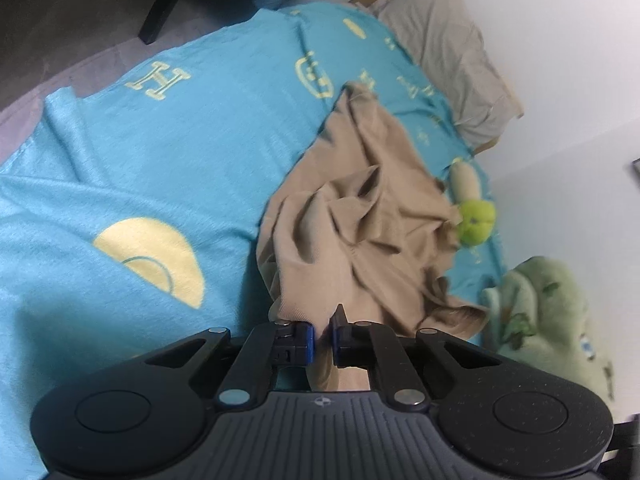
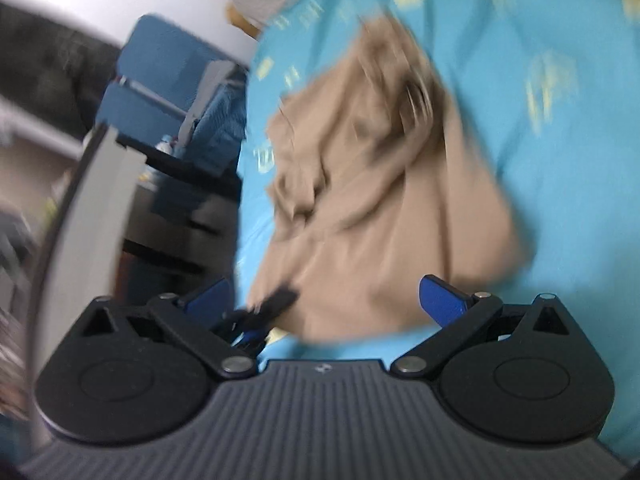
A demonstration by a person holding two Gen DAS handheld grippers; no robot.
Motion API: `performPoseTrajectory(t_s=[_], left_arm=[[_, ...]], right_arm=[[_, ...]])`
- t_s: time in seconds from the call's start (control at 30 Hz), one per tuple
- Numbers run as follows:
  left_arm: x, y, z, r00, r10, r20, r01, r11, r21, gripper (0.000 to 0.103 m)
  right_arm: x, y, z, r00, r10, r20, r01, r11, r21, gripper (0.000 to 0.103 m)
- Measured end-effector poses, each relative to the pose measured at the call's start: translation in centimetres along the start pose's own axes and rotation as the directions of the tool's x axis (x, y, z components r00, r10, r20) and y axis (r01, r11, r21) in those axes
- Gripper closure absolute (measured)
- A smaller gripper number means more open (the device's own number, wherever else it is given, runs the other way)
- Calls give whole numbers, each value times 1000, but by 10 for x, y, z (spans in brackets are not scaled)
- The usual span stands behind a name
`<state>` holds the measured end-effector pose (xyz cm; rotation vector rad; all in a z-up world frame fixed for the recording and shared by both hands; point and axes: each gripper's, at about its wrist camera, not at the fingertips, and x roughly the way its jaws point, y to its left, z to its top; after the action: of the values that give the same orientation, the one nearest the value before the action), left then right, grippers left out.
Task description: Fold clothes
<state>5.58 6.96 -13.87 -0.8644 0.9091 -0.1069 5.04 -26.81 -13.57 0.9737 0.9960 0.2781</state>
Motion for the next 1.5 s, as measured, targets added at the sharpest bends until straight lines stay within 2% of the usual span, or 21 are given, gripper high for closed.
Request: performPoseTrajectory(t_s=[0.07,0.1,0.17,0.23,0.27,0.3,0.37,0.4,0.47,0.5,0.57,0.67,0.8,0.93,1.1,1.2,1.3,1.4,1.5], left_arm=[[-5,-1,1,999,-33,17,33,999,-12,95],[-6,-2,1,999,-48,26,48,999,-17,95],[-9,-3,2,996,-78,43,79,996,-28,95],[-12,-4,2,994,-98,54,99,995,-29,95],[-14,-5,2,993,-103,58,104,994,-24,95],[-15,-6,2,992,-107,62,109,994,-18,95],[-18,-8,1,991,-114,67,114,993,-2,95],[-19,-9,1,991,-113,68,113,994,4,95],[-20,-11,0,992,-110,69,109,994,17,96],[-20,-13,-1,993,-103,65,101,994,31,96],[-22,-17,-3,994,-90,69,86,994,60,96],[-29,-22,-5,992,-96,82,90,993,74,96],[-53,-35,-6,984,-133,114,123,988,90,97],[-83,-51,-18,979,-152,137,136,983,123,97],[-122,-72,-33,971,-177,164,150,975,165,97],[-158,-76,-52,972,-165,164,137,976,172,97],[-198,-75,-78,977,-145,159,119,980,161,97],[-236,-68,-106,971,-163,172,136,978,161,97],[-252,-58,-123,969,-175,173,155,980,123,97]], right_arm=[[17,-19,-4,994,76,-78,-62,985,162,0],[23,-24,-6,992,89,-95,-68,977,202,0],[28,-30,-6,994,70,-88,-48,973,226,2],[25,-33,-2,999,15,-33,-7,973,229,7],[23,-37,-1,1000,-6,-8,8,970,242,13],[21,-42,0,1000,-19,13,15,963,271,26],[19,-49,2,997,-61,42,45,954,297,38],[19,-51,2,995,-85,54,64,951,304,51],[17,-55,3,989,-129,77,99,945,312,68],[17,-55,4,985,-145,88,112,946,305,74],[12,-50,5,980,-158,120,121,955,272,81],[3,-39,4,974,-150,171,111,970,217,84],[-23,-26,6,969,-96,229,59,985,164,86],[-54,-4,7,950,-71,304,49,996,79,87],[-86,16,-8,941,-51,334,44,999,28,87],[-112,24,-30,939,-37,343,36,999,8,87],[-141,32,-66,935,-40,352,49,999,-17,87],[-168,32,-97,932,-26,363,32,999,-13,87],[-177,28,-108,929,-4,371,4,1000,2,87]])
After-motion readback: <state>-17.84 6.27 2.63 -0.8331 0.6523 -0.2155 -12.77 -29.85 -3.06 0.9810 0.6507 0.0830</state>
